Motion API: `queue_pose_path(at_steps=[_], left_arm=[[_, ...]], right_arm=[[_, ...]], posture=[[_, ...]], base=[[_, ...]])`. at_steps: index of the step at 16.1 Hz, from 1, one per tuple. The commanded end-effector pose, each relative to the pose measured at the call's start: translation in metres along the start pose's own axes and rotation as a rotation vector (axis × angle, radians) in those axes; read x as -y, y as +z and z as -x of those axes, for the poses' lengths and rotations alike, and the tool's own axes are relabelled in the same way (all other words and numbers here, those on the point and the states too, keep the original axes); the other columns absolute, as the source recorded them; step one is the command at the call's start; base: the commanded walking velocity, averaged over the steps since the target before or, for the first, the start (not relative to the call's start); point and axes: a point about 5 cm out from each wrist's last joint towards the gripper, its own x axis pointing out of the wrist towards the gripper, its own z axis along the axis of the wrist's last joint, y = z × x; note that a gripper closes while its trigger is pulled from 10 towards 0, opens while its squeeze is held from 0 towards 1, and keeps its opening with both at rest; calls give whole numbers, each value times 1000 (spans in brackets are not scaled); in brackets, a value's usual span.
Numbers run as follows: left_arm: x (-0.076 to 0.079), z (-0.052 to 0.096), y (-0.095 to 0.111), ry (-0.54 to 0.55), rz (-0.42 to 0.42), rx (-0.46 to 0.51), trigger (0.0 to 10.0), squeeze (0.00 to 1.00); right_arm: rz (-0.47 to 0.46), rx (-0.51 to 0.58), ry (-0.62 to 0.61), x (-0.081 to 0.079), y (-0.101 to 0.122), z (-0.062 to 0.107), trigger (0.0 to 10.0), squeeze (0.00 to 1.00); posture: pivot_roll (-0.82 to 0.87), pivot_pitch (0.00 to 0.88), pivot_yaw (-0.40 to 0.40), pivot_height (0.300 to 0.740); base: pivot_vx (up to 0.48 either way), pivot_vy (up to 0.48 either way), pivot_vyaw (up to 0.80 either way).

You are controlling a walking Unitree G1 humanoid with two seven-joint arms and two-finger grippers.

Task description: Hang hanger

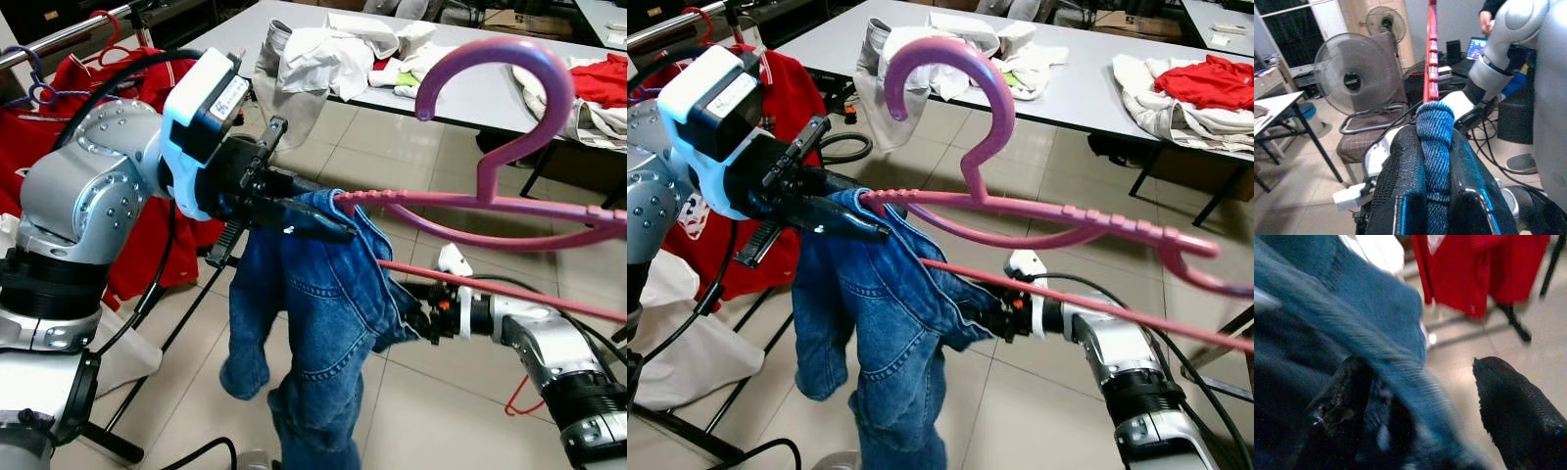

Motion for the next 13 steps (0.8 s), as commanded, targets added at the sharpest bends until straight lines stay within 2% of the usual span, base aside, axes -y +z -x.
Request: queue_pose_path(at_steps=[1,2,9,12,13], left_arm=[[-2,6,13,4,-60,10,0,0],[-3,7,14,15,-68,8,0,0],[-3,10,22,52,-86,-6,0,0],[0,13,17,72,-81,-11,0,0],[1,16,13,91,-76,-17,0,0]], right_arm=[[-30,-58,-22,3,-7,1,2275,0],[-68,-84,-19,3,-16,3,0,0],[-184,-129,-106,10,-43,14,0,0],[-246,-107,-214,16,-50,20,0,0],[-278,-92,-288,21,-54,24,0,0]], posture=[[122,46,-21,740],[124,44,-23,740],[120,43,-23,740],[119,41,-20,740],[119,41,-19,740]], base=[[0,0,0],[0,0,0],[0,0,0],[0,0,0],[0,0,0]])
